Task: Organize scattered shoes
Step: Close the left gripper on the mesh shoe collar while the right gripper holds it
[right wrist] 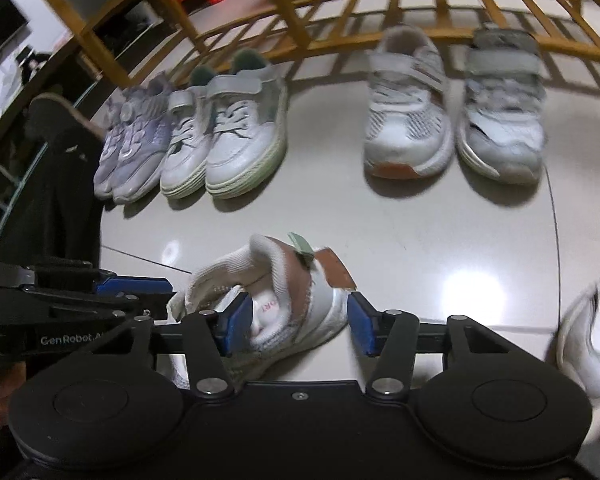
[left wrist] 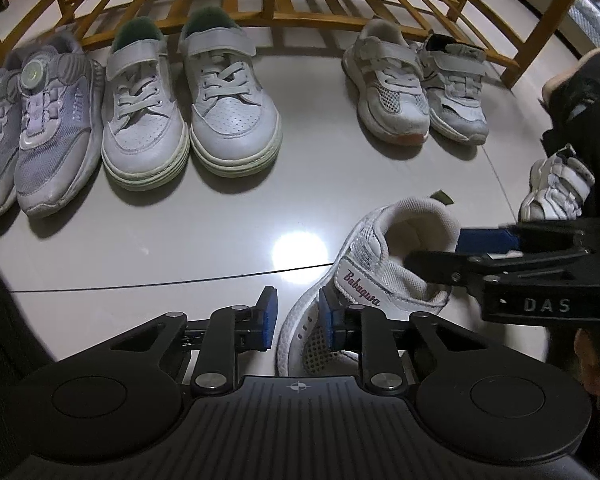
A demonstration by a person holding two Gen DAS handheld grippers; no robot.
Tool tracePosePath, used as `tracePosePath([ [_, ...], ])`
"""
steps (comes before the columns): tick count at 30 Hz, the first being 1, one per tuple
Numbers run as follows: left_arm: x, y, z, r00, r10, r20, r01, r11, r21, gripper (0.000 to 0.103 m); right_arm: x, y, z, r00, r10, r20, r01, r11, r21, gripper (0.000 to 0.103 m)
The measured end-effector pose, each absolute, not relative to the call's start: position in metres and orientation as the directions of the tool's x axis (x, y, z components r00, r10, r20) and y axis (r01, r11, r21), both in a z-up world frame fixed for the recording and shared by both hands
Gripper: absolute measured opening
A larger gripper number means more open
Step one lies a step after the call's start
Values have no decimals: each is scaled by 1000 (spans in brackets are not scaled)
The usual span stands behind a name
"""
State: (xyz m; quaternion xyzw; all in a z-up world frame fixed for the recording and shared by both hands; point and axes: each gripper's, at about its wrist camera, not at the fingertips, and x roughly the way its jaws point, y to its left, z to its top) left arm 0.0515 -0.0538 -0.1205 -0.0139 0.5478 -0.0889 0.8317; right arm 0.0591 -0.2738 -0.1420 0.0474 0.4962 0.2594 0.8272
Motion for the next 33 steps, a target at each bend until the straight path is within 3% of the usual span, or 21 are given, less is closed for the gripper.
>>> tracePosePath([
  [7,53,-54,-120,387,-131,-913,124,988,-90,34,61,-281,-146,380,489,-785,-360,860,361,57],
  [16,58,-54,-118,391,-119,-913,122,990,-77,45,60,-286,-145,403,479,-780,-335,870,361,66],
  [26,63,-54,-124,374,-130,-918,120,989,-91,37,64,-290,-146,417,470,-778,-304,879,368,66],
  [33,63,-56,-115,393,-142,-909,136,986,-95,35,64,-290,-146,415,479,-773,-309,874,376,55],
])
